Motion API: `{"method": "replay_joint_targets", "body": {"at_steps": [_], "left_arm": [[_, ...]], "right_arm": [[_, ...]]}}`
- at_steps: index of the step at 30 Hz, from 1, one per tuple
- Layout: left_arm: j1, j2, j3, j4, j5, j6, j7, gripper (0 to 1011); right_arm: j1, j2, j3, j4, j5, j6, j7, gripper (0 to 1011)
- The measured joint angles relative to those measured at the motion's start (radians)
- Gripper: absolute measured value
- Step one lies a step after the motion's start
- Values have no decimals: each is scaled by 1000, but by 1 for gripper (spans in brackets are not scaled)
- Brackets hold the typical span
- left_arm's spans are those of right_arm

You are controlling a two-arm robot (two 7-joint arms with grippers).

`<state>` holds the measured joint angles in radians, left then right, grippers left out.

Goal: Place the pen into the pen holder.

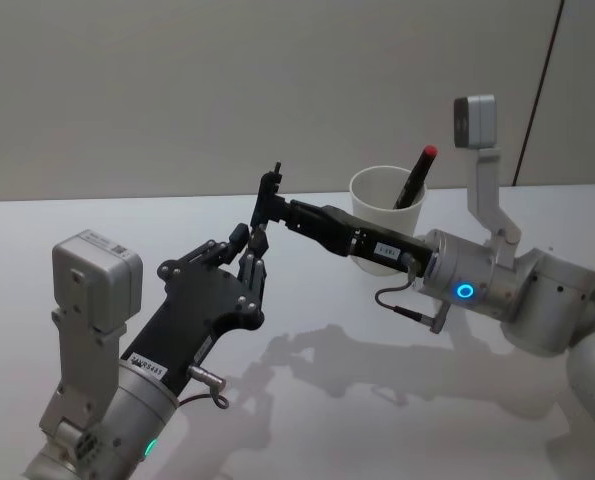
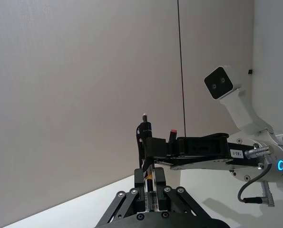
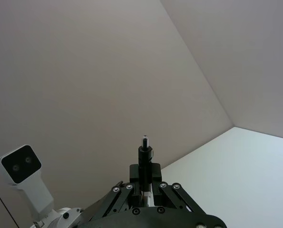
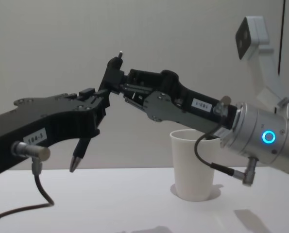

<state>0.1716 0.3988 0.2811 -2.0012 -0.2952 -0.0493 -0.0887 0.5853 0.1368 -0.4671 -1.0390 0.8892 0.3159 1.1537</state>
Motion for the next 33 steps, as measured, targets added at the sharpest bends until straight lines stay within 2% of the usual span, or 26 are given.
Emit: {"method": "replay_joint_targets", "body": {"at_steps": [17, 22, 23, 24, 27, 33], "left_arm": [[0, 0, 0, 0, 0, 0, 0, 139], [0, 0, 0, 0, 0, 0, 0, 283], [0, 0, 0, 0, 0, 0, 0, 283], [0, 0, 0, 0, 0, 0, 0, 338], [0, 0, 0, 0, 0, 0, 0, 409], [0, 0, 0, 0, 0, 0, 0, 617]], "right_arm": [[0, 0, 0, 0, 0, 0, 0, 135], [0, 0, 0, 0, 0, 0, 0, 135], [0, 0, 0, 0, 0, 0, 0, 135], [0, 0, 0, 0, 0, 0, 0, 135], [0, 0, 0, 0, 0, 0, 0, 135], [0, 0, 0, 0, 0, 0, 0, 134]]}}
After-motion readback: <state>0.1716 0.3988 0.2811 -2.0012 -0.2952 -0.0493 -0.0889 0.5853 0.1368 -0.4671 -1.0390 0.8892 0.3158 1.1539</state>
